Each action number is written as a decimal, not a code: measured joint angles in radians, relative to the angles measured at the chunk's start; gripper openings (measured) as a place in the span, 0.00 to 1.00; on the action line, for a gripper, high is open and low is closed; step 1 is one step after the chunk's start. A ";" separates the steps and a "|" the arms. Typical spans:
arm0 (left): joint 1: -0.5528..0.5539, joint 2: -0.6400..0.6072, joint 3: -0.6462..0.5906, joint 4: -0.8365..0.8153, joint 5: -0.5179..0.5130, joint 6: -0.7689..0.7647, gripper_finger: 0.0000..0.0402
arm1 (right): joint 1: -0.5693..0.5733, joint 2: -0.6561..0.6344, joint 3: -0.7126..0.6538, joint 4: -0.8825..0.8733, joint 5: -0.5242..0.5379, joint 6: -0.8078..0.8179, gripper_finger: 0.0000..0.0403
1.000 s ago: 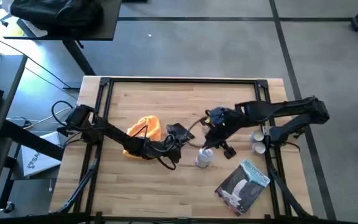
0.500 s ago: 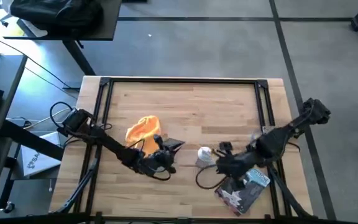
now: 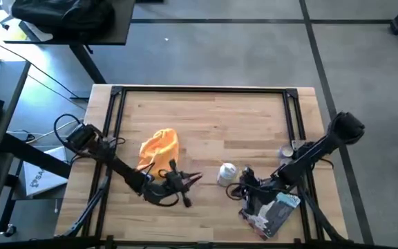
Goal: Apply microfiber cloth
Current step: Spray the pink cellphone with the spray bottle, then wipe the phone with the microfiber towel
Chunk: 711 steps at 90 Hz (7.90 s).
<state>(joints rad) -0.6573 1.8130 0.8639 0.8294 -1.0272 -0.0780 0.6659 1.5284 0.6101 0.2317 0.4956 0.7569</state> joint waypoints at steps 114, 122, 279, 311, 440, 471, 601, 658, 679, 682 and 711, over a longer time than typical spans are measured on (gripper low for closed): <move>-0.424 0.000 0.000 0.003 -0.477 -0.288 0.04 | -0.539 0.486 0.370 0.187 -0.125 -0.514 0.00; -0.405 0.000 0.000 0.002 -0.462 -0.304 0.04 | -0.518 0.482 0.388 0.156 -0.166 -0.554 0.00; -0.087 -0.002 0.000 0.533 0.131 0.292 0.03 | -0.170 0.321 0.410 0.318 -0.231 -0.520 0.26; -0.032 -0.002 0.000 0.556 0.217 0.298 0.03 | -0.195 0.321 0.410 0.321 -0.261 -0.567 0.04; -0.002 -0.210 0.000 -1.135 0.007 -0.741 0.32 | -0.286 0.125 0.409 -0.355 -0.133 -0.572 0.01; 0.123 -0.205 -0.047 -1.505 0.144 -1.028 0.32 | -0.283 0.227 0.409 -0.310 -0.181 -0.518 0.01; -0.093 -0.286 -0.161 -0.119 -0.011 0.067 0.00 | -0.315 0.314 0.409 0.050 -0.100 -0.317 0.01; -0.056 -0.143 -0.019 0.121 -0.341 0.697 0.00 | -0.302 0.335 0.409 0.218 -0.273 -0.295 0.01; -0.103 -0.143 0.031 0.120 -0.372 0.765 0.00 | -0.299 0.335 0.409 0.283 -0.332 -0.285 0.01; -0.107 -0.143 0.031 0.109 -0.372 0.752 0.00 | -0.300 0.335 0.409 0.290 -0.333 -0.283 0.01; -0.105 -0.135 0.030 -0.212 -0.189 0.319 0.00 | -0.306 0.302 0.409 0.348 -0.340 -0.260 0.01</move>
<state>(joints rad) -0.7620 1.6782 0.8941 0.6177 -1.2163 0.2408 0.3600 1.8301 1.0195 0.5797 0.1557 0.4969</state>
